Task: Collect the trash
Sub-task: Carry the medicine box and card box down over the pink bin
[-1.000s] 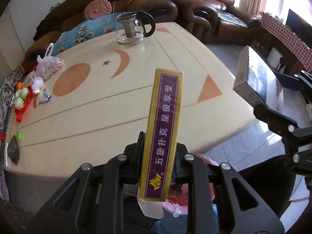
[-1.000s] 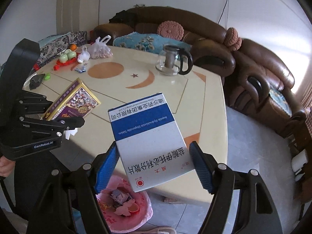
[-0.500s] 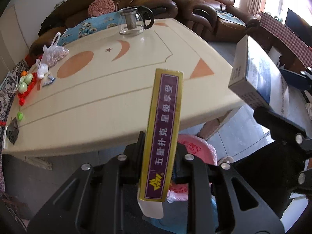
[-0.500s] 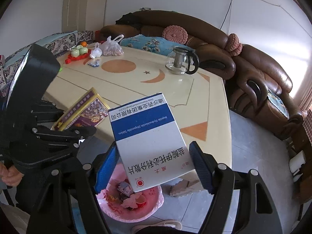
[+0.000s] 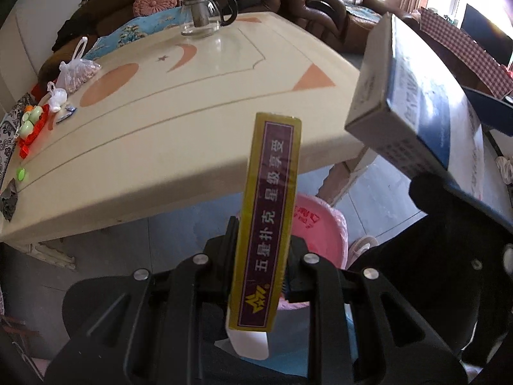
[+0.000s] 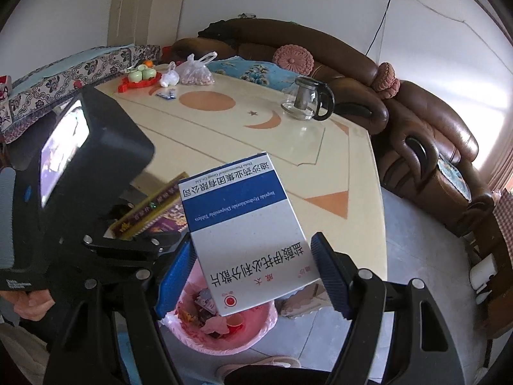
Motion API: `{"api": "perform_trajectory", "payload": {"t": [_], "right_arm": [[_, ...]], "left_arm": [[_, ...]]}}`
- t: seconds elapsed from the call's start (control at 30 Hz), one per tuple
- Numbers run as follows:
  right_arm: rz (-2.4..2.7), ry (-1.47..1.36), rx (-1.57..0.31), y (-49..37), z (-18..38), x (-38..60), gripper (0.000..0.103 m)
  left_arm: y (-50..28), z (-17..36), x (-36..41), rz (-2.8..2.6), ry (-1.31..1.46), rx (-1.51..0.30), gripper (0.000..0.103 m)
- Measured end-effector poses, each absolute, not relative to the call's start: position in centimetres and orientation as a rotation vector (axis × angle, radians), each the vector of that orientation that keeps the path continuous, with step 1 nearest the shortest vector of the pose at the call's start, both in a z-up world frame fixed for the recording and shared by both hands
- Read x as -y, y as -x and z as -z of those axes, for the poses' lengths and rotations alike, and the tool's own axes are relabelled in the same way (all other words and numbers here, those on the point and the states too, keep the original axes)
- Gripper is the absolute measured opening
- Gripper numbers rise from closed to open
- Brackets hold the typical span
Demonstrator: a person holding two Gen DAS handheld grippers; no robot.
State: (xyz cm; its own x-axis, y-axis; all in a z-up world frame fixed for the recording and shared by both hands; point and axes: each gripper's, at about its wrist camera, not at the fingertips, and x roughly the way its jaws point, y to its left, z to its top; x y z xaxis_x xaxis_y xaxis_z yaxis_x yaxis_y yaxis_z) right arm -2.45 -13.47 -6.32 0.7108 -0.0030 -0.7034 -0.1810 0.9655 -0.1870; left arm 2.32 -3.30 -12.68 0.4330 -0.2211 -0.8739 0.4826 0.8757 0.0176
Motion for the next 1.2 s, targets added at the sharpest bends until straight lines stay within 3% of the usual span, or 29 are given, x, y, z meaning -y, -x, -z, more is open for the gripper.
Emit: {"api": "perform_trajectory", "payload": {"t": [0.6,1.2], "right_arm": [[-0.103,0.209,-0.900,1.7,13.1,14.0,0.071],[-0.068,0.104,-1.132,-2.6,25.2,16.3,0.071]], "left_arm": [[-2.8,19.6,3.7,0.472,-0.292,-1.194,0.023],[-8.4,30.6,4.6,0.520,-0.221,-1.485,0.023]]}}
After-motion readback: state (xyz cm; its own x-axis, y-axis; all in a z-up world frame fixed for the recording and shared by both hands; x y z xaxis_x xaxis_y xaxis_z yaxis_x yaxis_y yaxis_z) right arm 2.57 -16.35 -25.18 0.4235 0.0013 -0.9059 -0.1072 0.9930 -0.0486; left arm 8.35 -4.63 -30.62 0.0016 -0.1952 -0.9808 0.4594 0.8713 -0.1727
